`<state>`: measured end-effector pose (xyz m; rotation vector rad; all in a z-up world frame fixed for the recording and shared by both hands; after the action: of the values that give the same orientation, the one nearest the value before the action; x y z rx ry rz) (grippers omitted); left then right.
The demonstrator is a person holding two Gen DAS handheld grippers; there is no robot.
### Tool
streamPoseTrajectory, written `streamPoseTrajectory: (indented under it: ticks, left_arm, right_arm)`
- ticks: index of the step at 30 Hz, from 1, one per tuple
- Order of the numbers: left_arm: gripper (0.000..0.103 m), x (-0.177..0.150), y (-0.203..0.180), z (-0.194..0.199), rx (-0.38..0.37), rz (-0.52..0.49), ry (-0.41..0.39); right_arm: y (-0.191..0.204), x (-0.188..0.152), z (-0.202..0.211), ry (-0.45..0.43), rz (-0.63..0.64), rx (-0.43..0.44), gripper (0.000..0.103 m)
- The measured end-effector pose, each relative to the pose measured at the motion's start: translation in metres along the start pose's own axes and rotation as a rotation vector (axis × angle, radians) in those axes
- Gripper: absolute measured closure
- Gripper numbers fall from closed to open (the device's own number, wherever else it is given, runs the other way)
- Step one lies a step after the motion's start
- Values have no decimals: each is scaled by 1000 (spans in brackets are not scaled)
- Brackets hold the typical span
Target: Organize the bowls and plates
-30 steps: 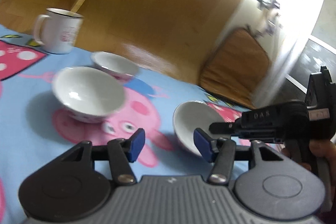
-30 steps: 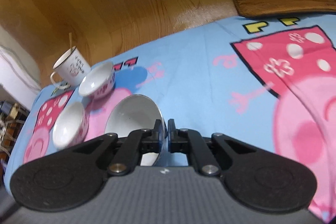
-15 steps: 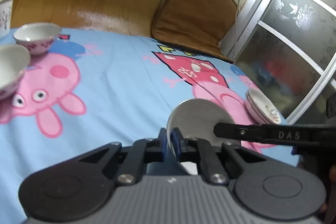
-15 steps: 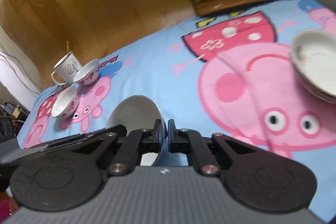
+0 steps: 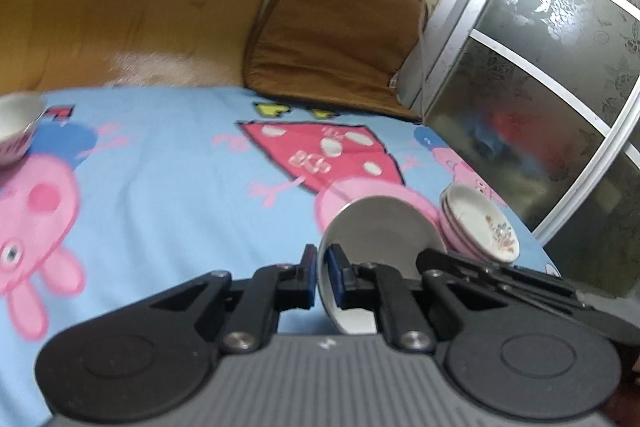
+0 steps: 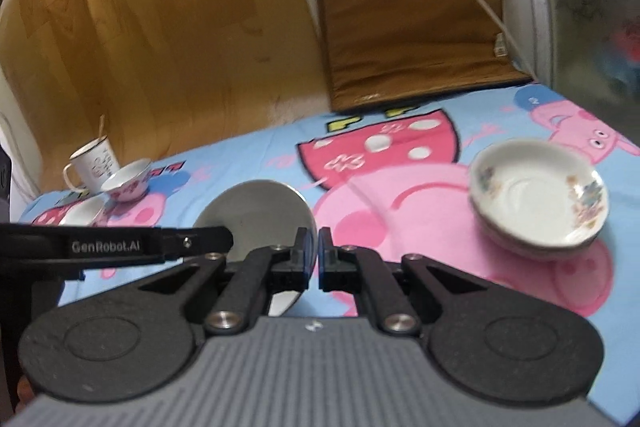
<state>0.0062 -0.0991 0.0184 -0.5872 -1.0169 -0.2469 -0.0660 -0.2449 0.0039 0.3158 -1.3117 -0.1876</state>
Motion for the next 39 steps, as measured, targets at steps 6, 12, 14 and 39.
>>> streamPoseTrajectory:
  ticks: [6,12,14,39]
  left_arm:
    - [95,14,-22,-36,-26,-44,9]
    - [94,25,-35,-79,-30,-61,27]
    - [94,29,-36,-93,-27,-58,32]
    - [90,28,-37,-157,-3,-26,89]
  right_arm:
    - [-28,16,-17,-33,0,-51,97]
    - [-54,32,-42,-43,0,-86,96]
    - [-64,37,-54,-34,3,-91,96]
    - [-101,39,-109,49,50,-149,89]
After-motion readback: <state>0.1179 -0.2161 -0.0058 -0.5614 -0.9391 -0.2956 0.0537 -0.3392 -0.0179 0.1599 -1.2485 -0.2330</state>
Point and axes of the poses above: each gripper's, at about its wrist camera, not at the fingertips, and z roughly against the way its jaws point, y to its left, x to its top, the point moved 4 cm from there along -z, roughly the way its jaws point, and after that the axes turned 15 degrees about -y, right-handed, at the moved point
